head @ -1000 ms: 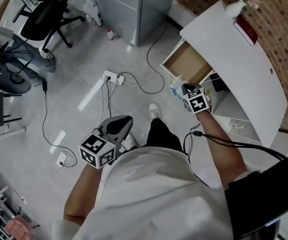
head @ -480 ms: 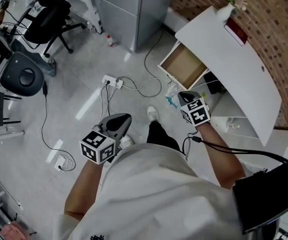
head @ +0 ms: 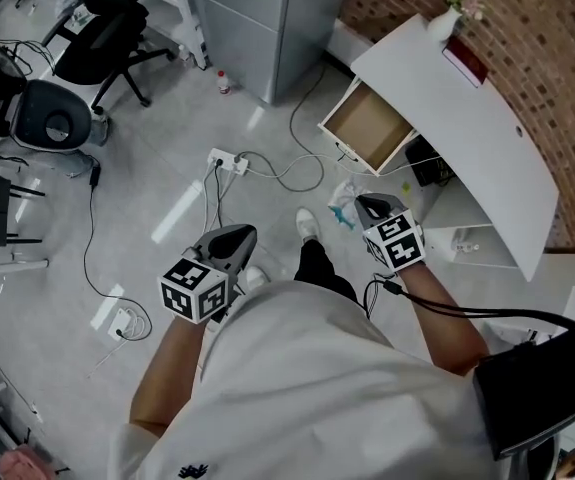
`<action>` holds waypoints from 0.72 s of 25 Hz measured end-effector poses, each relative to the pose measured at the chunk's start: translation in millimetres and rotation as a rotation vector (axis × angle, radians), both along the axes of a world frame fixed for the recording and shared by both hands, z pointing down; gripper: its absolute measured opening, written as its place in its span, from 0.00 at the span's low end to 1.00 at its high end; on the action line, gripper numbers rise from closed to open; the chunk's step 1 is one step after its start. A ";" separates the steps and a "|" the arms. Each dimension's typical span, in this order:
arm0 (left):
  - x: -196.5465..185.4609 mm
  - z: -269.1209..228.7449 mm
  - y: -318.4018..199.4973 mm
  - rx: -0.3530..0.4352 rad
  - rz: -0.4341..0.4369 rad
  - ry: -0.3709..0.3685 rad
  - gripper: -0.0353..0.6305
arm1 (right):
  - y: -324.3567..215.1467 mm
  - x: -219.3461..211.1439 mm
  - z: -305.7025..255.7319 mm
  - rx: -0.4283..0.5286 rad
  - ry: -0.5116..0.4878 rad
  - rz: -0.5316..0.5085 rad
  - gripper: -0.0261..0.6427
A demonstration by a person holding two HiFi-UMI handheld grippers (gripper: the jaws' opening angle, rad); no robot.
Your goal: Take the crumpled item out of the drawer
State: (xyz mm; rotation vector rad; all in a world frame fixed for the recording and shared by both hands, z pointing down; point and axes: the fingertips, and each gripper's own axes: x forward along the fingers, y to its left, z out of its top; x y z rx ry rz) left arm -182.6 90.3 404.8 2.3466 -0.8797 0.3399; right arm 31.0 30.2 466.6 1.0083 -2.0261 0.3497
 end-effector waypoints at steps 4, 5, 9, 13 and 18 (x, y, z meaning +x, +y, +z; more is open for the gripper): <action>-15.2 4.7 20.1 -0.003 -0.018 0.000 0.09 | 27.5 -21.8 -2.6 0.007 -0.016 -0.021 0.08; -19.0 5.7 24.7 -0.004 -0.020 0.002 0.09 | 32.8 -27.4 -3.6 0.010 -0.020 -0.026 0.08; -35.2 10.7 40.7 -0.004 -0.034 0.008 0.09 | 48.7 -48.6 -3.7 0.018 -0.028 -0.044 0.08; -42.6 15.6 53.4 -0.009 -0.037 -0.008 0.09 | 59.6 -59.2 -4.1 0.021 -0.034 -0.055 0.08; -51.1 15.8 54.7 -0.008 -0.039 -0.007 0.09 | 59.4 -69.8 -5.9 0.024 -0.028 -0.064 0.08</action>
